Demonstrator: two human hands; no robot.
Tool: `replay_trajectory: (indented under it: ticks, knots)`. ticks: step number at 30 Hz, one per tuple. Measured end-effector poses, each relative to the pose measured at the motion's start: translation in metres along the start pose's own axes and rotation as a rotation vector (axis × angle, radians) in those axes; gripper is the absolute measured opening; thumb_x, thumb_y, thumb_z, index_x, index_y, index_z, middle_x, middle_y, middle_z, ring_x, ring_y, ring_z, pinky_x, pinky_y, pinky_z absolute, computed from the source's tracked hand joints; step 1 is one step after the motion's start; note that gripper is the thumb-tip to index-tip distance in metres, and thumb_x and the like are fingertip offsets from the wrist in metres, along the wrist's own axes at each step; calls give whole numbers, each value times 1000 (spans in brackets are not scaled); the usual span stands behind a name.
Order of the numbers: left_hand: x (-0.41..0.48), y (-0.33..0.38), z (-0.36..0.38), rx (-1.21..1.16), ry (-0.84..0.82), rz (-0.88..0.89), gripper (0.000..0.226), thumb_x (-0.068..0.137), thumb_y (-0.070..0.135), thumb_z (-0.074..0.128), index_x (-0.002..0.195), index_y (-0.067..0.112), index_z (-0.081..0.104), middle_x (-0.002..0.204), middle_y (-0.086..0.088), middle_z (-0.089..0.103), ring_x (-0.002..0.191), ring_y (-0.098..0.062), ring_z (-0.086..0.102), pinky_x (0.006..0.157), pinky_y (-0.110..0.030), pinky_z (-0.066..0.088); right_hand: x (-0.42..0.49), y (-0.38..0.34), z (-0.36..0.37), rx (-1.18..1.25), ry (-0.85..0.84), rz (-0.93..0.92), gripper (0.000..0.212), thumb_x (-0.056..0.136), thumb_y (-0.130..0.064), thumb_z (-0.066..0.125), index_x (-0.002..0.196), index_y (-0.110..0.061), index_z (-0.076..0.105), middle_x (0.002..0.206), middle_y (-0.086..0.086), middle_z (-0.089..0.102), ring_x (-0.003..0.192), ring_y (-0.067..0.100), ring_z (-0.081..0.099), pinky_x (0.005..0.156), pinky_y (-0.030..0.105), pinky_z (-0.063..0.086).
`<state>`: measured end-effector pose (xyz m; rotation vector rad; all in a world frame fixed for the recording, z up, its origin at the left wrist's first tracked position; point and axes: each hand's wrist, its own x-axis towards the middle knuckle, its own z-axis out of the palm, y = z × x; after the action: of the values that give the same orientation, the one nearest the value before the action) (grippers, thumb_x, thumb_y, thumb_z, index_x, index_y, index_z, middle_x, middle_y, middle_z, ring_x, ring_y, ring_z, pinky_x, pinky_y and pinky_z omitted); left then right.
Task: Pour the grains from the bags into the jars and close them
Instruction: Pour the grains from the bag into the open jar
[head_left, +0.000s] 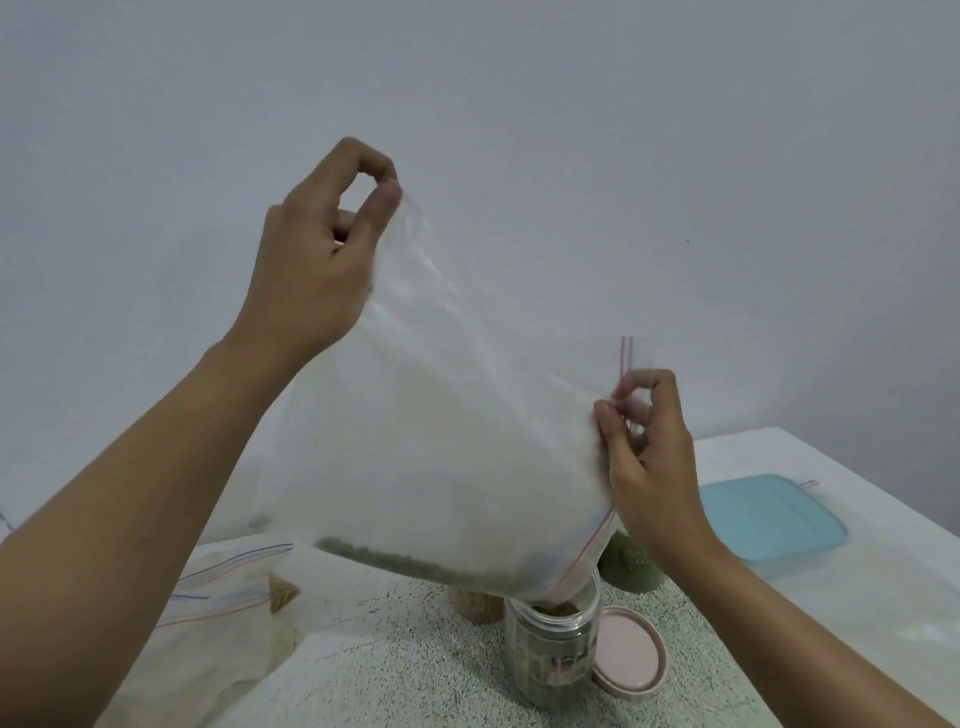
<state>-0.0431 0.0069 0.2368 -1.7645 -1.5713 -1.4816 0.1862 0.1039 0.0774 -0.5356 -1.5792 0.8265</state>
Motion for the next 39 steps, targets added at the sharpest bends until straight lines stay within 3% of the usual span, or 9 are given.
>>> replay_trajectory:
  ticks: [9,17,20,23,26,31,35,39]
  knots:
    - [1,8,8,-57,-32,1,22,107,40,48,104,18,52,53,-15,44,47,-30,44,49,-22,38,-2,14,-1,-74,57,-16,29,106,-8,49,98,-34,39,77,4,52,52,9,37,46,29,29]
    - [6,10,11,-62,-57,-14,21,107,38,50,106,18,54,49,-7,44,45,-21,45,51,-19,42,0,20,3,-85,67,11,29,106,-10,49,97,-36,39,78,3,53,55,14,39,50,32,32]
    - [6,10,13,-60,-70,-11,22,107,38,50,106,17,54,51,-14,41,46,-25,44,50,-17,40,-3,21,5,-102,51,12,27,106,-10,50,98,-34,39,78,2,54,57,22,41,52,32,34]
    - [7,13,15,-68,-85,-7,21,107,36,50,107,16,55,56,-24,43,50,-31,44,50,-16,40,-3,26,5,-86,93,37,24,106,-11,51,98,-31,40,74,-11,56,57,12,42,53,27,35]
    - [7,14,17,-64,-98,-12,20,107,36,50,107,16,55,56,-23,43,50,-32,45,50,-17,40,-4,29,6,-100,83,44,22,106,-12,51,99,-30,40,75,-10,56,57,9,44,54,26,37]
    - [8,12,21,-55,-104,-3,22,107,38,50,108,16,55,55,-21,46,44,-18,43,50,-14,38,-4,31,7,-85,91,50,23,106,-11,51,98,-31,41,73,-13,57,55,6,43,52,22,35]
    - [11,15,25,-61,-130,3,23,107,38,50,108,16,55,59,-27,48,49,-28,48,51,-16,41,-2,33,8,-91,84,49,27,105,-10,51,96,-33,41,72,-15,57,55,6,44,52,22,36]
    - [11,16,30,-56,-164,-18,21,107,39,49,108,18,55,59,-26,49,48,-23,50,52,-16,43,-1,41,6,-70,125,87,30,105,-10,51,96,-37,41,75,-10,58,57,9,46,54,27,37]
